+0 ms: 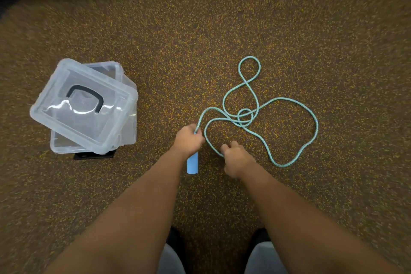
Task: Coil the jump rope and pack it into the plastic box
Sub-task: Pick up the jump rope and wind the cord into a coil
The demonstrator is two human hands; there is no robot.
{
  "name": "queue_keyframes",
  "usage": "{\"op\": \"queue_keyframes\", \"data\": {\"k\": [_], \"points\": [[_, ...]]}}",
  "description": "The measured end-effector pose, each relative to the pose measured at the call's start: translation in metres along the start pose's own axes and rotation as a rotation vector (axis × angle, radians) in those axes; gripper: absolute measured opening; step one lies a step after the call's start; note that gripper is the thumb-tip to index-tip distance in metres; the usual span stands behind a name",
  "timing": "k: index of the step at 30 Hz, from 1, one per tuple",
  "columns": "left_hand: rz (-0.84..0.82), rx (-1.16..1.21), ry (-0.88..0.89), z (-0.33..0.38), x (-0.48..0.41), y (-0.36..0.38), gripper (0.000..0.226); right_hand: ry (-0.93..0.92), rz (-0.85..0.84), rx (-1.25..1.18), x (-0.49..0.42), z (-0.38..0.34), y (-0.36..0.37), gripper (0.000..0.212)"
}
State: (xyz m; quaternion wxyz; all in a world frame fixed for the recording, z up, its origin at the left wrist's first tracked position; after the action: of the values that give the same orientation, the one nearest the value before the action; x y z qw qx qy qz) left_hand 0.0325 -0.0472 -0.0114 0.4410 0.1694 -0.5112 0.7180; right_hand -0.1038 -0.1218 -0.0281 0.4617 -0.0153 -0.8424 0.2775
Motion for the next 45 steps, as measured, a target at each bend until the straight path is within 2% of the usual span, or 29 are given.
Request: {"op": "queue_keyframes", "data": {"k": [3,6,9,11,13,17,23,28,31,36,38,39,45], "points": [[-0.037,0.152,-0.001,0.014,0.008,-0.001,0.023,0.007,0.004,0.007,0.004,0.002,-0.002,0.044],[-0.079,0.265,0.018,0.025,0.018,-0.006,0.006,0.019,0.001,-0.014,0.008,0.001,-0.002,0.044],[-0.084,0.355,0.044,0.031,0.027,-0.012,0.008,0.021,0.053,-0.075,0.014,-0.003,-0.01,0.042],[-0.089,0.376,0.078,0.037,0.032,-0.016,0.026,-0.012,0.14,-0.146,0.016,-0.009,-0.021,0.042],[-0.082,0.383,0.106,0.044,0.039,-0.02,0.032,-0.081,0.269,-0.222,0.019,-0.017,-0.035,0.042],[-0.101,0.451,0.185,0.054,0.052,-0.028,0.024,-0.21,0.511,-0.365,0.031,-0.038,-0.066,0.044],[-0.177,0.566,0.241,0.073,0.076,-0.046,0.018,-0.292,0.668,-0.458,0.052,-0.06,-0.093,0.035],[-0.269,0.659,0.28,0.083,0.092,-0.061,0.016,-0.354,0.693,-0.44,0.067,-0.064,-0.107,0.027],[-0.359,0.723,0.3,0.09,0.103,-0.065,0.02,-0.358,0.668,-0.448,0.076,-0.066,-0.115,0.029],[-0.436,0.847,0.371,0.111,0.121,-0.079,0.038,-0.314,0.599,-0.575,0.097,-0.07,-0.118,0.013],[-0.442,0.906,0.399,0.12,0.129,-0.088,0.045,-0.299,0.549,-0.533,0.101,-0.072,-0.117,0.019],[-0.447,0.953,0.409,0.124,0.133,-0.093,0.043,-0.293,0.542,-0.495,0.101,-0.072,-0.116,0.026],[-0.445,1.107,0.502,0.136,0.147,-0.111,0.019,-0.347,0.554,-0.471,0.117,-0.077,-0.118,0.028]]}}
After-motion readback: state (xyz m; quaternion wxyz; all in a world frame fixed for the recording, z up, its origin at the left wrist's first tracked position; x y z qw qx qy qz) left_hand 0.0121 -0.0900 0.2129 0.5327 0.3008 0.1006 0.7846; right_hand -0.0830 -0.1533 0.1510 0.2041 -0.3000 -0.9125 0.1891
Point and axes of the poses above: each hand's wrist, its own x-axis away from the middle knuckle, its own y-axis out of the palm, z = x × y, the point moved 2 cm from there along -x, towards the middle knuckle, and after that the axes turned 15 degrees about -x, right-handed, at the moved point
